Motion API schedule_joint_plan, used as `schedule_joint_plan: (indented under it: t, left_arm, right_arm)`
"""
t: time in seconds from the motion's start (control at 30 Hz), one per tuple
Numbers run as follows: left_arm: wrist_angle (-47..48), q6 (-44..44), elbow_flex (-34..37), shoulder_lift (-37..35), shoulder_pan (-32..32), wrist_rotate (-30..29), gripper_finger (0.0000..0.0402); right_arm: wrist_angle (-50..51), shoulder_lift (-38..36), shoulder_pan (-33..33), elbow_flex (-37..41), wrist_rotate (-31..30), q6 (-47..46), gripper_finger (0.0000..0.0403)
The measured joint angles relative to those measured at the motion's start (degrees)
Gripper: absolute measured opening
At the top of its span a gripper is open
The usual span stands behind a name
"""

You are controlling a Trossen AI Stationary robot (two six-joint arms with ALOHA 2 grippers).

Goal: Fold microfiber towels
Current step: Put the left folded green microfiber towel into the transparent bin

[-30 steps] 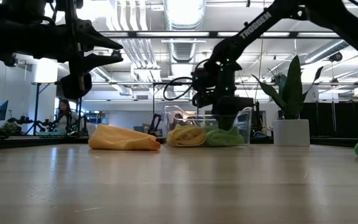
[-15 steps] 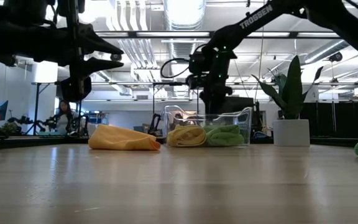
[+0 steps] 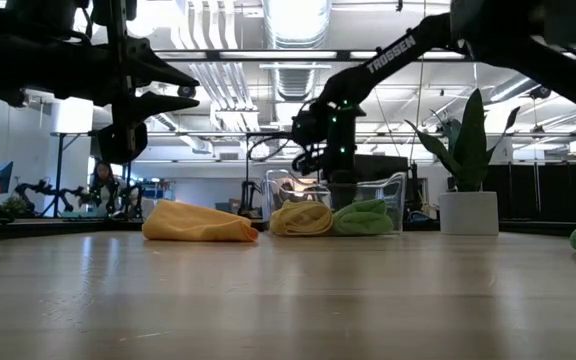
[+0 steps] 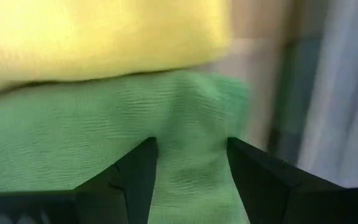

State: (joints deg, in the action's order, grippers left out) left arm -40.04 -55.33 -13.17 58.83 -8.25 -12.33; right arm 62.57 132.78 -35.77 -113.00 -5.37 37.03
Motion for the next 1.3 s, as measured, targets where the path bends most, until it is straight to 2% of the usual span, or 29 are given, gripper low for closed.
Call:
schedule_joint_plan:
  t: [0.17,0.27,0.37,0.47,0.57,0.73,0.9,1.0,1.13,1.3]
  left_arm:
    - [0.01,0.12,0.00,-0.02,0.00,0.04,0.0081]
    - [0.01,0.17,0.00,0.00,0.00,0.05,0.0081]
    - [0.01,0.38,0.02,0.00,0.00,0.06,0.0081]
    - [0.03,0.66,0.02,0.00,0.00,0.06,0.0081]
    - [0.02,0.72,0.04,0.00,0.00,0.08,0.0081]
    - [0.01,0.70,0.07,-0.09,0.00,0.74,0.0081]
    - [0.02,0.59,0.07,-0.11,-0.01,2.06,0.0081]
    - [0.01,0.61,0.07,-0.11,-0.02,2.23,0.0081]
    - [0.02,0.61,0.07,-0.11,-0.02,2.33,0.0081]
    - [0.01,0.63,0.07,-0.13,-0.02,2.71,0.0081]
  right_arm:
    - [2.22,-2.86,-0.48,-3.01,-1.74,-2.46,0.0192]
    - [5.05,-4.94,-0.46,-4.63,-0.48,-6.27,0.0192]
    - [8.01,-6.90,-0.48,-4.46,10.61,-10.02,0.0191]
    - [9.77,-7.51,0.34,-3.67,22.32,-9.60,0.0188]
    - [10.57,-7.51,2.71,-2.62,24.70,-6.40,0.0182]
    - [10.66,-7.51,7.23,-0.35,24.18,-0.28,0.0177]
    - [7.31,-7.53,9.32,1.75,13.60,-0.26,0.0175]
    - [5.36,-7.62,9.22,3.26,12.26,-2.97,0.0164]
    - [4.57,-7.60,9.37,5.04,12.16,-4.96,0.0128]
    - [3.84,-7.60,9.74,5.42,12.28,-8.23,0.0060]
